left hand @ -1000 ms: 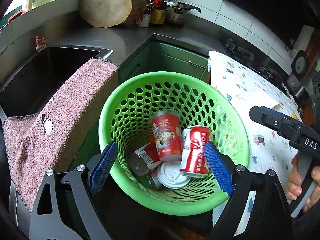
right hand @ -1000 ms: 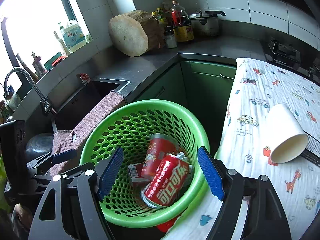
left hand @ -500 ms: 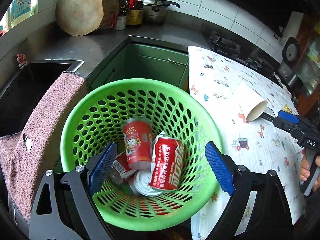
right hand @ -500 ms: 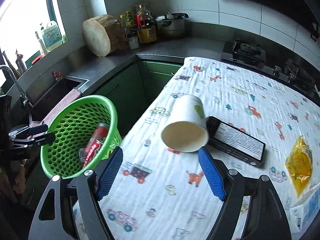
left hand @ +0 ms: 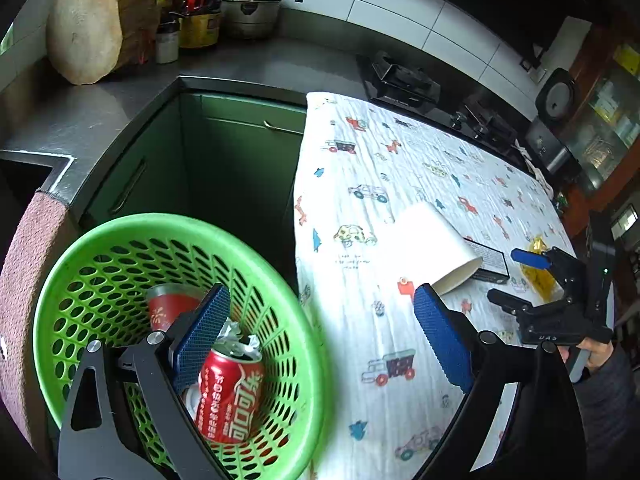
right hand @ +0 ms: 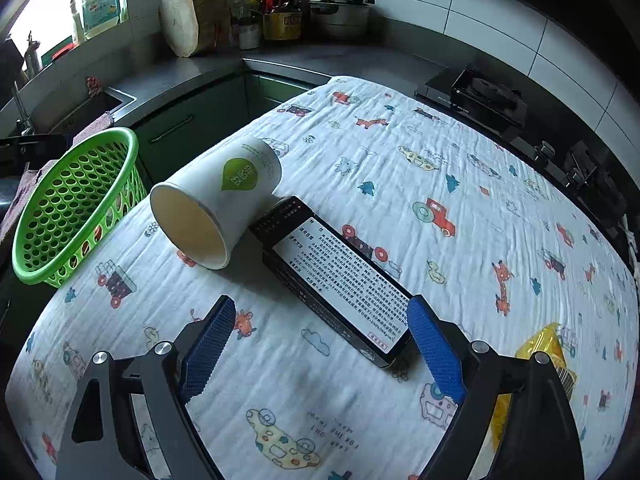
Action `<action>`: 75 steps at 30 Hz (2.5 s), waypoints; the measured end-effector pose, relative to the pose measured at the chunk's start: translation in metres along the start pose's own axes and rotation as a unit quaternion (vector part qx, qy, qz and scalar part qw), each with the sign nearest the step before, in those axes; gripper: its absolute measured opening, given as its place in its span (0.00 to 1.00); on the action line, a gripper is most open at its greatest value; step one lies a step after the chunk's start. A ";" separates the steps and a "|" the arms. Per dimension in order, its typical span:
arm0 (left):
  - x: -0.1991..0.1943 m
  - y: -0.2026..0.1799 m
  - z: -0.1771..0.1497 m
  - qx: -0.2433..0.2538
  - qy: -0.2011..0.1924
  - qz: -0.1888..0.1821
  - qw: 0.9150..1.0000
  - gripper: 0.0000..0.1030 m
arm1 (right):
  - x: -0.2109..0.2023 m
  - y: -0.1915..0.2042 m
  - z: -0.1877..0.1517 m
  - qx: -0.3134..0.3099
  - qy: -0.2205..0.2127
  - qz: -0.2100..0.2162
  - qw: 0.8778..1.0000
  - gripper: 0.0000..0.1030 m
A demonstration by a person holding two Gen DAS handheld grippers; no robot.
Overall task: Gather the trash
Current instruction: 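Grasp the white paper cup with the left gripper while the right grasps the black card, then carry the paper cup and black card to the basket and release both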
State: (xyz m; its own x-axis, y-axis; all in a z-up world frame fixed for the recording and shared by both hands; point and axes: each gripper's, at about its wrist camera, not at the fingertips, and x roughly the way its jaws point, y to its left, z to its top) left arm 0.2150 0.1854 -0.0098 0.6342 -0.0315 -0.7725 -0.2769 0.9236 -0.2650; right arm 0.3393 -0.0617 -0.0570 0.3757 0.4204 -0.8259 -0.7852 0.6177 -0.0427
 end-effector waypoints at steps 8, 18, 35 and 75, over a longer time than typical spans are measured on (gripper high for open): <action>0.034 -0.022 0.028 -0.005 0.024 -0.016 1.000 0.89 | 0.032 -0.009 0.014 -0.033 0.032 0.023 0.999 0.83; 0.064 -0.050 0.038 -0.008 0.054 -0.046 0.997 0.90 | 0.048 -0.010 0.016 -0.031 0.047 0.050 0.997 0.74; 0.121 -0.094 0.043 0.007 0.104 -0.045 0.994 0.89 | 0.032 -0.003 0.003 -0.006 0.038 0.090 0.995 0.55; -0.036 0.085 -0.030 -0.042 0.019 0.028 0.999 0.60 | -0.052 0.152 0.002 0.032 -0.038 0.115 0.992 0.42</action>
State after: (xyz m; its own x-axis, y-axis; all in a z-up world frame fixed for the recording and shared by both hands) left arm 0.1472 0.2537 -0.0223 0.5886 0.0027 -0.8084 -0.3719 0.8888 -0.2678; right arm 0.2015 0.0112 -0.0196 0.2274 0.6030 -0.7647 -0.8229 0.5389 0.1803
